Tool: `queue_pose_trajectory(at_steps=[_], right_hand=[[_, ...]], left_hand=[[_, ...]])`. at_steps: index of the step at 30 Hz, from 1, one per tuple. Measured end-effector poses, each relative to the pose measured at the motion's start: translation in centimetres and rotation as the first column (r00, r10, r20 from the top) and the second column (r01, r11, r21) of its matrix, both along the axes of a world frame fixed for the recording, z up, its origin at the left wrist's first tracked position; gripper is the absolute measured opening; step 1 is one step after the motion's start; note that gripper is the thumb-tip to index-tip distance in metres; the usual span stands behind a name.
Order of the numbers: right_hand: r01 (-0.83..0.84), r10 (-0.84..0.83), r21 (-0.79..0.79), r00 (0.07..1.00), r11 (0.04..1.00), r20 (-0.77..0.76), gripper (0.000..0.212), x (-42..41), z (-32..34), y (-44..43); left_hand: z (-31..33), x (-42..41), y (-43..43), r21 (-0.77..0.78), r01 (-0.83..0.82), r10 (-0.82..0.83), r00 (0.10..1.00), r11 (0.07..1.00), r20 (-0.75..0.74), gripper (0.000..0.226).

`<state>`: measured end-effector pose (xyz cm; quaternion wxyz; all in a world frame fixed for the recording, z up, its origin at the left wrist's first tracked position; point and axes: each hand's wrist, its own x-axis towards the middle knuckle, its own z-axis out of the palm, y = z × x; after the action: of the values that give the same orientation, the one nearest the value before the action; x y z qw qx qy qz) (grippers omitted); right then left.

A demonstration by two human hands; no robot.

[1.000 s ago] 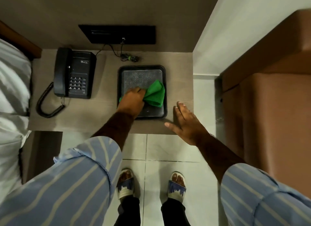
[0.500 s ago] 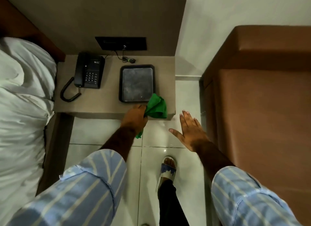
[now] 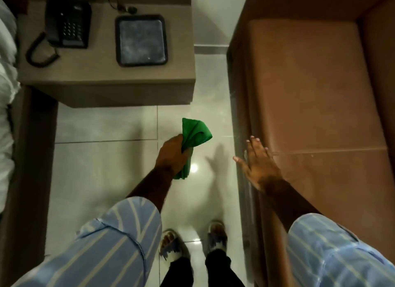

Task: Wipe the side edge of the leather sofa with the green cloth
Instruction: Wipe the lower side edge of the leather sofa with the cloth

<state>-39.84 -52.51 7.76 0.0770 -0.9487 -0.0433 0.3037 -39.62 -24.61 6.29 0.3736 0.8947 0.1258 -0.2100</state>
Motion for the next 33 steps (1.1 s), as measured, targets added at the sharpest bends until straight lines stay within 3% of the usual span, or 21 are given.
queue_pose_trajectory(at_steps=[3,7,10,13,19,22,26,30,33], right_hand=[[0.071,-0.071,-0.031,0.997,0.997,0.028,0.098,-2.7,-3.7,-4.9],[0.087,-0.057,-0.128,0.973,0.988,0.224,0.096,-3.3,-10.1,-11.4],[0.004,0.09,-0.218,0.903,0.976,0.419,0.092,-3.6,-13.9,-14.5],[0.025,0.094,-0.189,0.801,0.982,0.592,0.086,-4.0,-16.8,-15.5],[0.004,0.117,-0.172,0.717,0.985,0.687,0.083,-3.9,-19.4,-16.5],[-0.001,0.131,-0.177,0.676,0.984,0.725,0.083,-4.2,-20.4,-16.8],[-0.012,0.149,-0.187,0.654,0.982,0.742,0.082,-4.2,-21.0,-17.1],[-0.011,0.147,-0.187,0.665,0.982,0.732,0.082,-4.1,-20.9,-17.1],[-0.006,0.137,-0.179,0.673,0.984,0.727,0.082,-4.2,-21.0,-17.0]], left_hand=[[-4.6,-4.0,-4.2,-0.071,-0.013,0.008,0.997,0.997,-0.077,0.02],[-11.9,-7.2,-11.0,-0.156,-0.025,0.003,0.991,0.987,-0.135,0.019],[-17.3,-8.6,-15.4,-0.226,-0.212,0.161,0.961,0.951,-0.227,0.018],[-22.5,-9.0,-19.6,-0.239,-0.397,0.31,0.891,0.886,-0.333,0.021],[-30.5,-6.5,-30.0,-0.203,-0.595,0.421,0.733,0.778,-0.535,0.029],[-32.4,-1.6,-31.9,-0.204,-0.686,0.52,0.683,0.699,-0.513,0.03],[-32.7,4.4,-30.3,-0.35,-0.707,0.574,0.705,0.615,-0.416,0.027],[-30.1,-1.3,-31.6,-0.507,-0.664,0.586,0.739,0.55,-0.331,0.025],[-29.7,-8.6,-32.2,-0.461,-0.642,0.522,0.767,0.613,-0.373,0.023]])
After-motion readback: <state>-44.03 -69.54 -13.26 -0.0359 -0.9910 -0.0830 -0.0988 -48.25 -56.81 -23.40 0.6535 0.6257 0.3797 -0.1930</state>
